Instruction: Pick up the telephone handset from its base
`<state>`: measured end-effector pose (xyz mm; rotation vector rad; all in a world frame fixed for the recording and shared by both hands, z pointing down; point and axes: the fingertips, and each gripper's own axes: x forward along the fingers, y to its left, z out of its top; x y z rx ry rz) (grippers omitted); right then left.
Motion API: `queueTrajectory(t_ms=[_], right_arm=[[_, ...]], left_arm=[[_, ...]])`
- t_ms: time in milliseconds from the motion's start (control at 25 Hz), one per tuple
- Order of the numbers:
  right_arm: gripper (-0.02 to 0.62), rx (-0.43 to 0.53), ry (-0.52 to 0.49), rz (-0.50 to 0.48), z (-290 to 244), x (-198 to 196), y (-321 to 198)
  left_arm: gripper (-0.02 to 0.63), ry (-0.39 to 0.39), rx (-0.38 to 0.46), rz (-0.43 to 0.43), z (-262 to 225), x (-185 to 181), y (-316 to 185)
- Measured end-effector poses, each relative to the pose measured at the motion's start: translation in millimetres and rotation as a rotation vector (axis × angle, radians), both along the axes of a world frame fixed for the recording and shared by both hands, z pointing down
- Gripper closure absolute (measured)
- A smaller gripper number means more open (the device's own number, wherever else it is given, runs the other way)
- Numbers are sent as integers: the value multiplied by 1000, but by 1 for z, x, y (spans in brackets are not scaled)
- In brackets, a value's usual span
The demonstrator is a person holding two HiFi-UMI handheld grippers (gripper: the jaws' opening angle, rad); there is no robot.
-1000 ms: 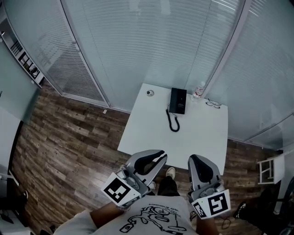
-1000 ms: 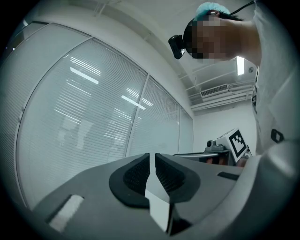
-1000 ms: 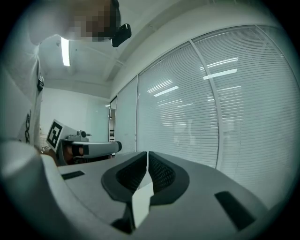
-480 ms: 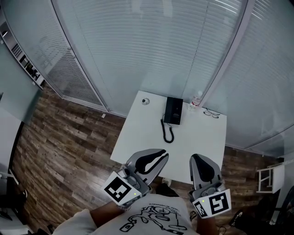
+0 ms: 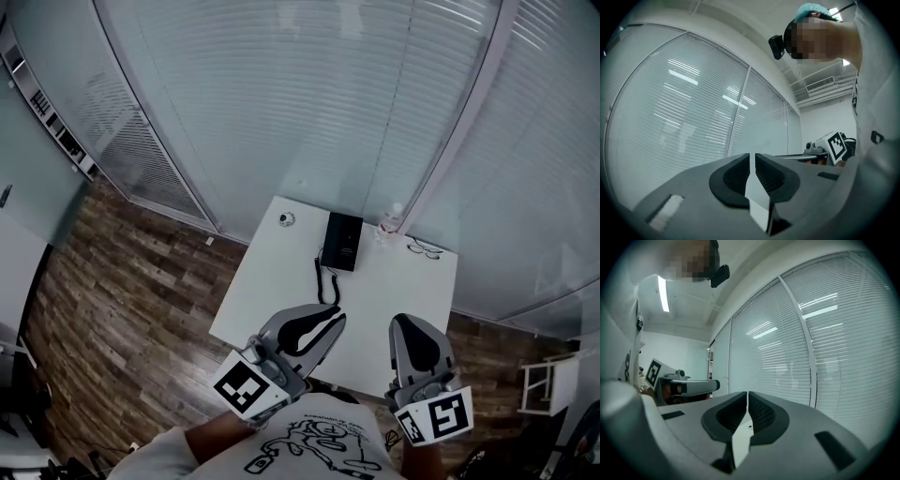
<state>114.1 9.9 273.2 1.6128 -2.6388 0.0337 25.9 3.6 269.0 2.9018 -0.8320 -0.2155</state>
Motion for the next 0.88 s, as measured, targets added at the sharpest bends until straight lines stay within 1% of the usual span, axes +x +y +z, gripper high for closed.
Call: queueTrajectory(t_ms=[280, 480, 640, 880], right_arm=[[584, -2, -6, -3, 9, 31, -8], [584, -12, -10, -5, 15, 41, -15], [584, -18, -15, -21, 16, 33, -22], [584, -17, -14, -28, 14, 11, -38]], left_arm=[[572, 19, -10, -11, 4, 31, -9], [572, 28, -22, -13, 8, 42, -13], [572, 25, -29, -25, 9, 36, -21], [572, 21, -29, -36, 9, 12, -35]])
